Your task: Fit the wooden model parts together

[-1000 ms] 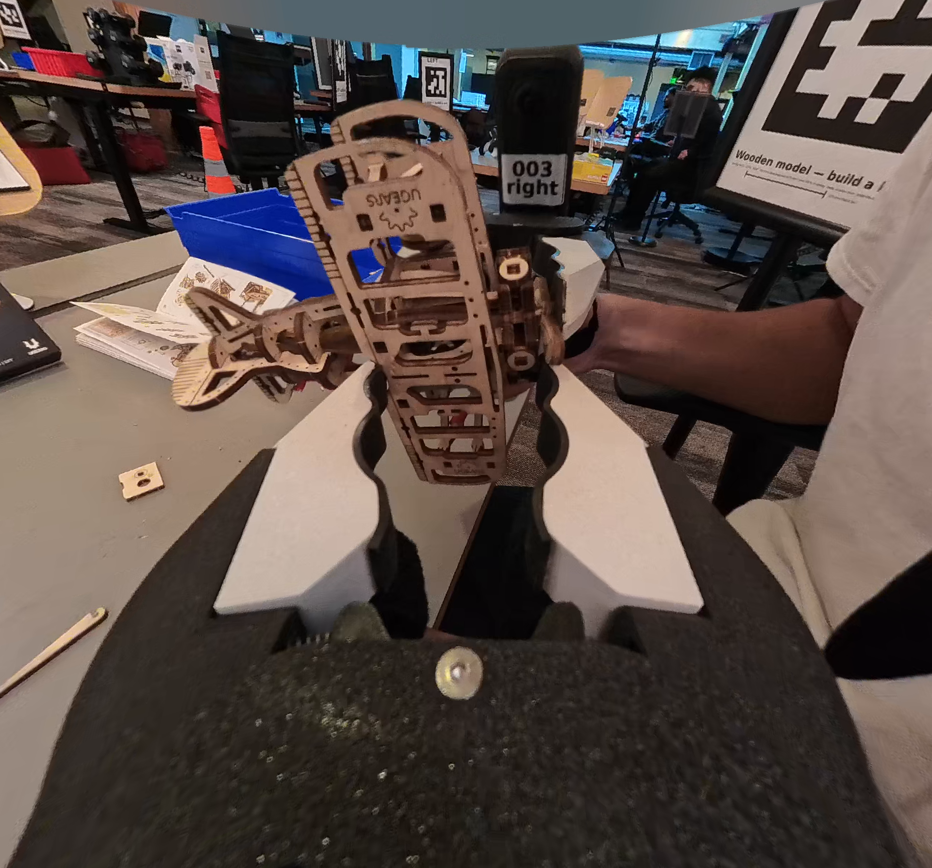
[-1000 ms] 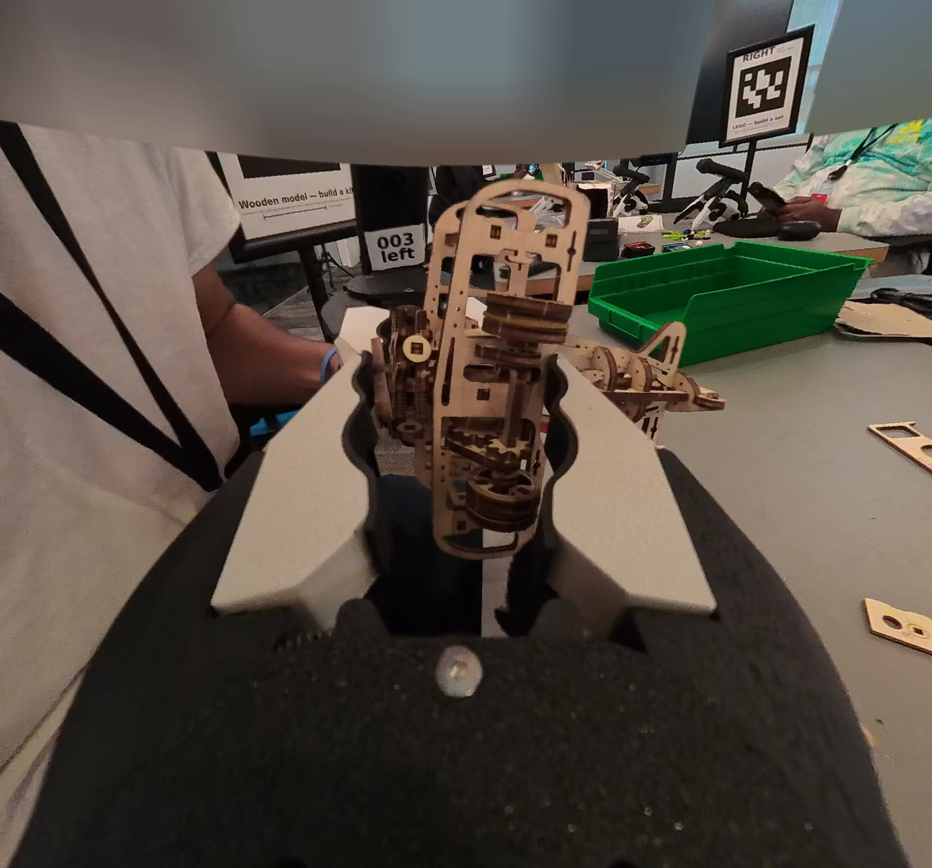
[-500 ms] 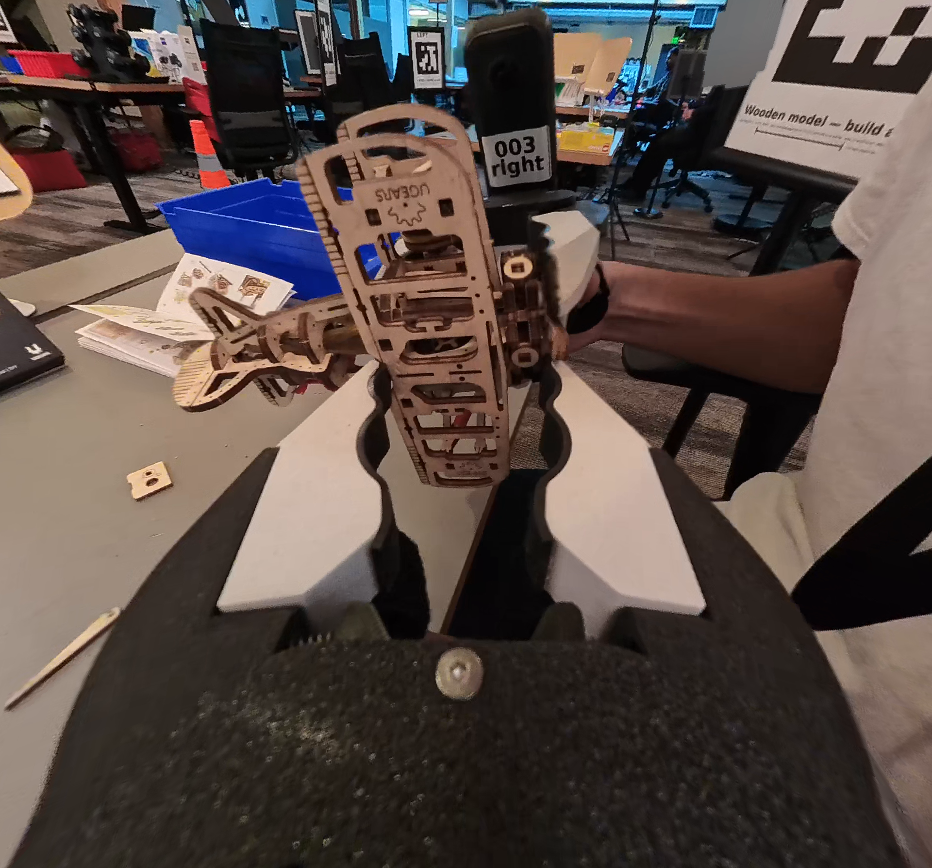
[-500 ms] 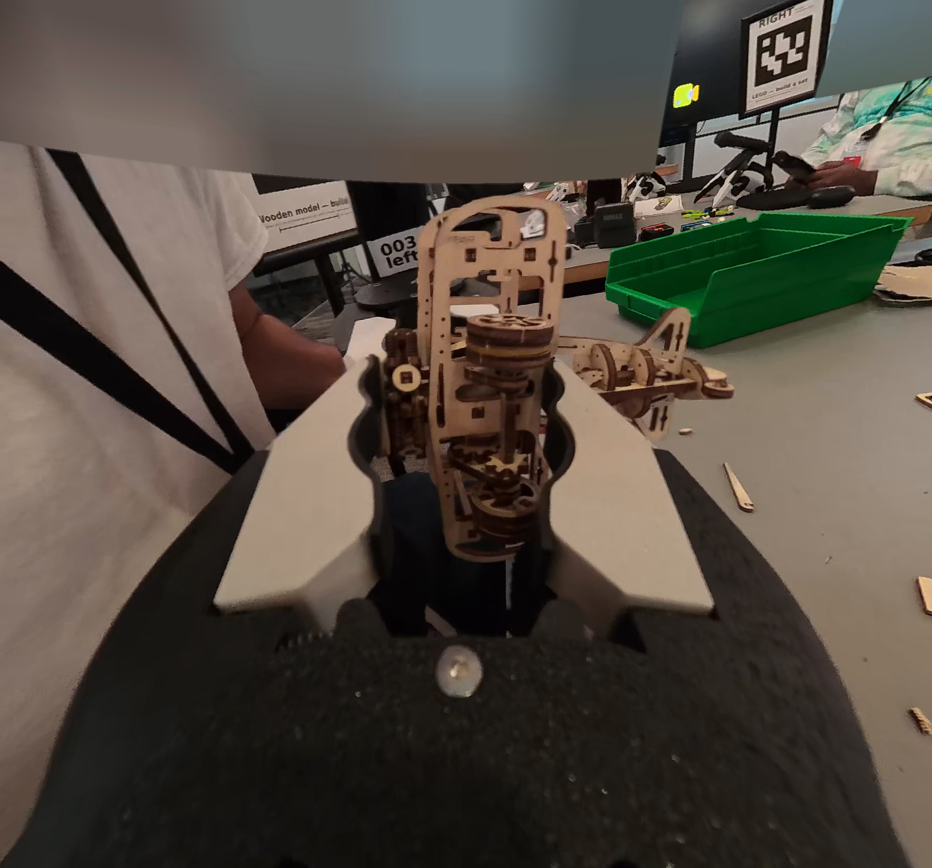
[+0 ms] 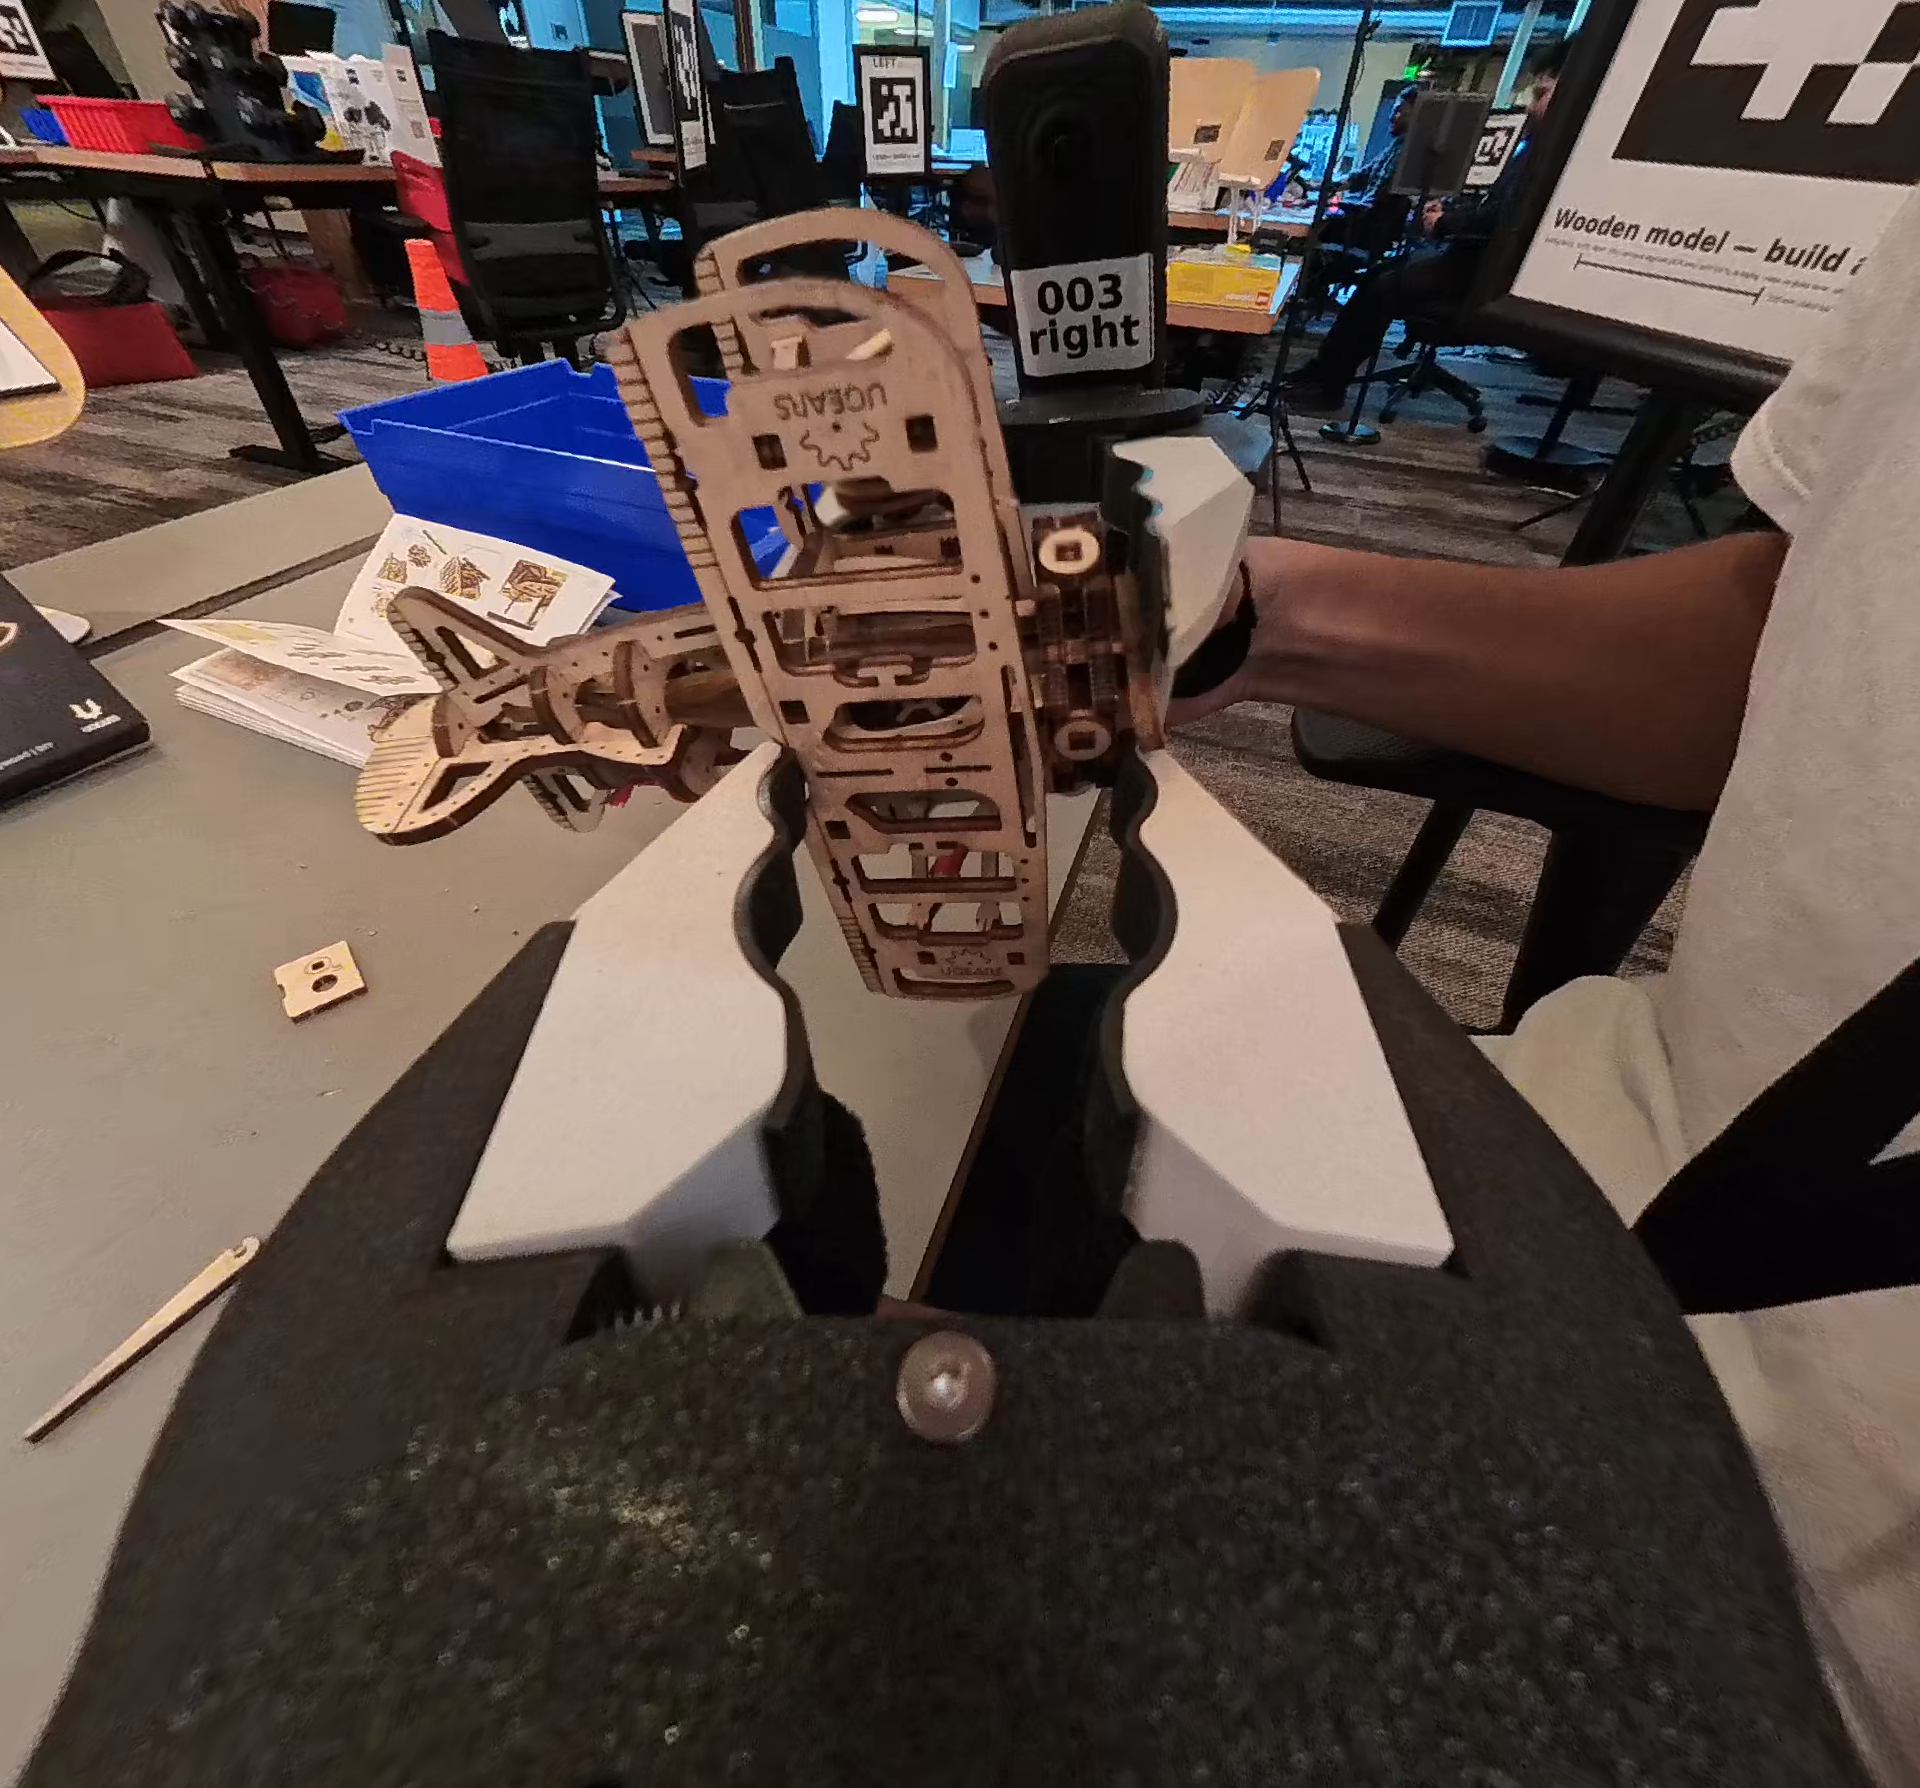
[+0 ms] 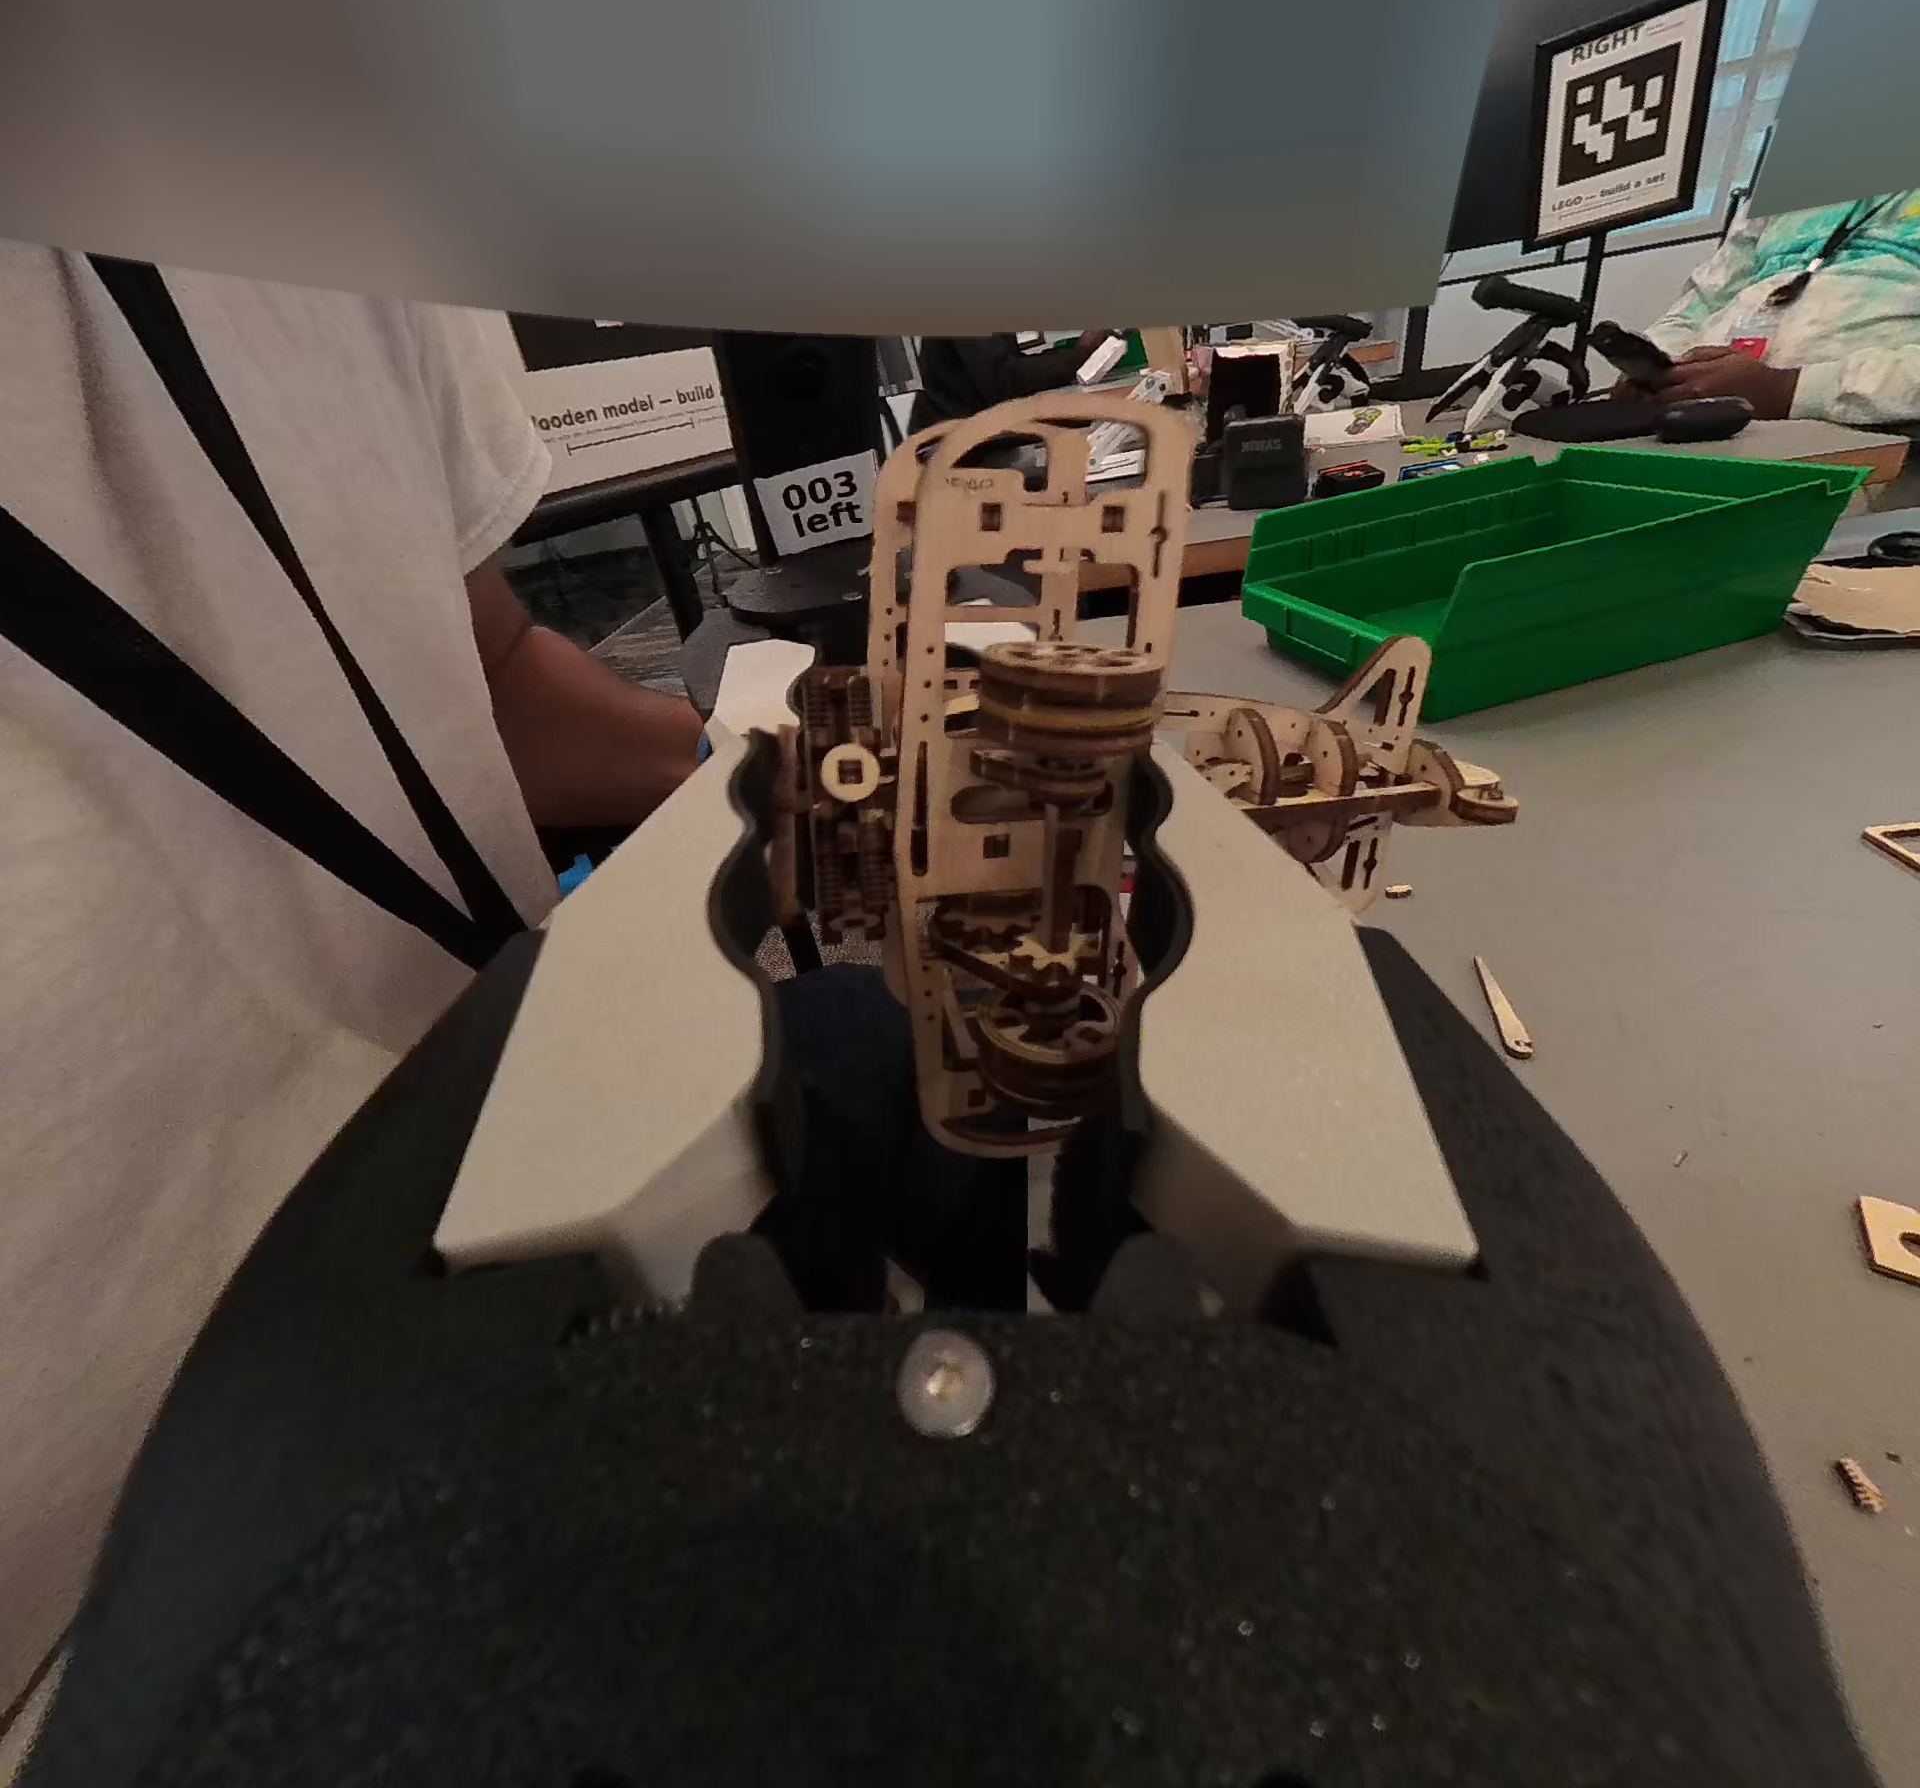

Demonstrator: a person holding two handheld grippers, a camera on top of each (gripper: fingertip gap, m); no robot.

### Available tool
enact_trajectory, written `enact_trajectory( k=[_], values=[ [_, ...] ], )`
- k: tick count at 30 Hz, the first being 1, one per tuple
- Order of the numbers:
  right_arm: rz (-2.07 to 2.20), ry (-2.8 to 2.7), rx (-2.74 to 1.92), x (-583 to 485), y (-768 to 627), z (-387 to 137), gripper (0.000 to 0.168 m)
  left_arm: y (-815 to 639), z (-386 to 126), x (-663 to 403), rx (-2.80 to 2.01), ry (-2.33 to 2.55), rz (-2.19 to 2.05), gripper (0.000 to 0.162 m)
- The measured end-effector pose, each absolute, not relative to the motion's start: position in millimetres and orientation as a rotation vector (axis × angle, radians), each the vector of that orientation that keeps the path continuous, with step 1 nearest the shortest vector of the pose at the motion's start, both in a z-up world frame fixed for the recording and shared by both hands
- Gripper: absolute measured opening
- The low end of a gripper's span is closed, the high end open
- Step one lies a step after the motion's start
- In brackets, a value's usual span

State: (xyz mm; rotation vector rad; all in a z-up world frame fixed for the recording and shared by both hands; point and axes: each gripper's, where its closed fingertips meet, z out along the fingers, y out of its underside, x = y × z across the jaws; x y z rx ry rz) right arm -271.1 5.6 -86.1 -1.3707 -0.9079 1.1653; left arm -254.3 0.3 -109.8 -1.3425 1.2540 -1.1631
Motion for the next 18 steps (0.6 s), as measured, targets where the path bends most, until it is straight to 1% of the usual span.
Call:
enact_trajectory(
  k=[7,10,13,18],
  values=[
    [1.176,-0.898,-1.368,-269.9,4.8,-85.7,0.067,-0.5,-109.6,-253.0,-1.346,1.251,-1.178,0.057],
    [1.17,-0.922,-1.37,-271.2,2.6,-87.3,0.077,0.1,-108.6,-253.9,-1.366,1.235,-1.233,0.057],
    [1.141,-0.941,-1.378,-268.6,4.2,-89.8,0.07,-2.0,-109.3,-252.5,-1.368,1.239,-1.238,0.057],
    [1.146,-0.944,-1.381,-268.4,3.8,-91.1,0.07,-3.3,-109.2,-252.6,-1.374,1.234,-1.26,0.057]
  ],
)
